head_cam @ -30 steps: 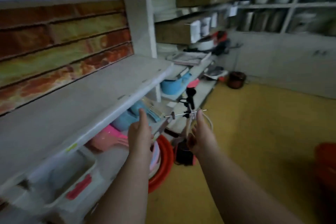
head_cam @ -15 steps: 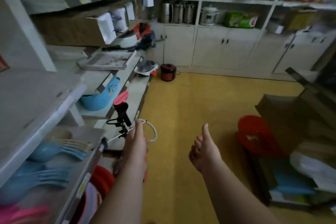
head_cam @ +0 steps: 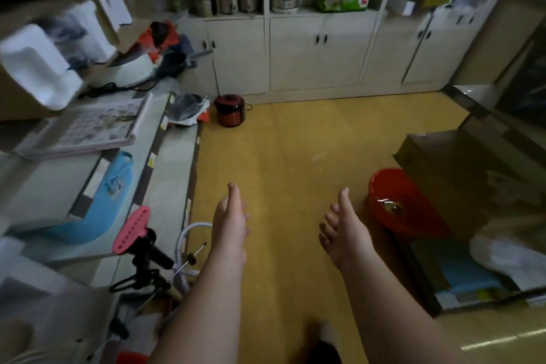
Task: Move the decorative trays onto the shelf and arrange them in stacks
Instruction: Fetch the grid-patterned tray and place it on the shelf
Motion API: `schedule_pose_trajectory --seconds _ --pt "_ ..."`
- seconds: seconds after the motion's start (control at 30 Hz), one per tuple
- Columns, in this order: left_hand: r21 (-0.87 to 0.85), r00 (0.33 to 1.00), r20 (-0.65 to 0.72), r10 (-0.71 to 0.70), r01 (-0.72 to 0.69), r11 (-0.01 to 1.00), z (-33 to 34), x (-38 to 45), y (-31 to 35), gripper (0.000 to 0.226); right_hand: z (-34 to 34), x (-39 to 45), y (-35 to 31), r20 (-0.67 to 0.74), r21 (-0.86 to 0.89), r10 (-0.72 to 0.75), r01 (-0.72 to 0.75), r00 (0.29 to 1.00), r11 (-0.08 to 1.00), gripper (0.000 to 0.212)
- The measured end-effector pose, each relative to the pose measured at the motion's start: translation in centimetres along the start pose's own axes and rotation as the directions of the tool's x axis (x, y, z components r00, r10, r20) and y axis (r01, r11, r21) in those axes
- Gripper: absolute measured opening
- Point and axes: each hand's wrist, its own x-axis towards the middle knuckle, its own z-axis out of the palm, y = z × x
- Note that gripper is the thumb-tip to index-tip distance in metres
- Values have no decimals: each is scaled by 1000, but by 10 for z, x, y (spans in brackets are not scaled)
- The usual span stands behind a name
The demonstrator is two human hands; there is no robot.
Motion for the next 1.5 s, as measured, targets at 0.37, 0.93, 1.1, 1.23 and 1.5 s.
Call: schedule_pose_trajectory --seconds 0.37,0.93,1.1,1.23,1.5 --pt "41 992 -128 -4 9 999 114 175 75 84 107 201 -121 183 -117 38 -17 982 993 88" --pt "-287 714 -681 -164 -53 957 61 355 153 102 360 325 -158 463 -434 201 24 863 900 61" --pt "-378 474 -849 -235 -233 896 -38 440 154 96 451 340 -157 547 -546 186 179 816 818 42" --pt "-317 426 -885 -187 -257 913 -74 477 165 90 533 352 -149 561 -647 228 250 796 721 39" --pt "-185 350 -931 -102 -215 959 -109 505 153 113 666 349 -92 594 -698 335 261 732 667 26"
